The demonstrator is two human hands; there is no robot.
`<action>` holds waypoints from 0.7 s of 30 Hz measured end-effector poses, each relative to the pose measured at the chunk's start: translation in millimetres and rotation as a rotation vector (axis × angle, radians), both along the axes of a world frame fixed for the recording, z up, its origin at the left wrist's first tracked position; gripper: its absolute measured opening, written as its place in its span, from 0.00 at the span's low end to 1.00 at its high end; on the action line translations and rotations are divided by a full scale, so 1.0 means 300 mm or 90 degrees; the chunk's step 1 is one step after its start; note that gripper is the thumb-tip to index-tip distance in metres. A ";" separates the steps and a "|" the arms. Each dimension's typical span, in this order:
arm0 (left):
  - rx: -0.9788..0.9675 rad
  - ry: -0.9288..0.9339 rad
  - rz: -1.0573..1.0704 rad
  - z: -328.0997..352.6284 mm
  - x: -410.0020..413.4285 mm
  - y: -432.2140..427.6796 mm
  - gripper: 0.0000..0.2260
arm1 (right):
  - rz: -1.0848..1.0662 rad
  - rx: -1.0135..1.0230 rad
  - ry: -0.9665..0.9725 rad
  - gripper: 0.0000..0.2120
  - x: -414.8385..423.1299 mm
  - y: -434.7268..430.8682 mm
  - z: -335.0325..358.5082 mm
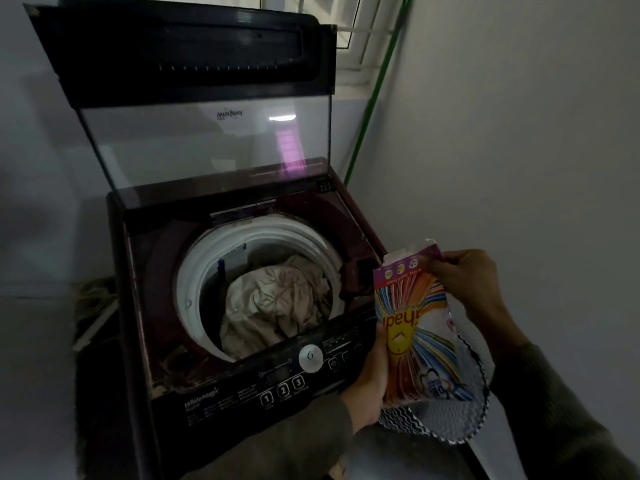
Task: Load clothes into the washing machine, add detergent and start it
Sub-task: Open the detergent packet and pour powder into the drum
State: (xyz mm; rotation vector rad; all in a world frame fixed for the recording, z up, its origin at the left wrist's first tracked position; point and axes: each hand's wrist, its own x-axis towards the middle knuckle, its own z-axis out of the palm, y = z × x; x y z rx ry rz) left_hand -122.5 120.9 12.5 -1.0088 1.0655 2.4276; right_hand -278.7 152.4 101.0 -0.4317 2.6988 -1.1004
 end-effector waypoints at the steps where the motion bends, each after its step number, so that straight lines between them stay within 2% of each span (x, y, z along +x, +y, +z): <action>1: 0.011 -0.004 -0.003 0.003 -0.002 -0.007 0.33 | 0.001 0.007 -0.003 0.06 -0.005 -0.009 -0.001; 10: 0.113 -0.017 -0.003 0.034 -0.013 -0.045 0.38 | 0.020 0.068 0.008 0.10 -0.049 -0.080 -0.015; 13: 0.091 -0.028 -0.001 0.051 -0.006 -0.063 0.35 | 0.021 0.077 0.011 0.11 -0.053 -0.092 -0.019; 21: 0.070 -0.028 -0.022 0.066 0.003 -0.072 0.34 | 0.028 0.109 0.022 0.13 -0.063 -0.106 -0.031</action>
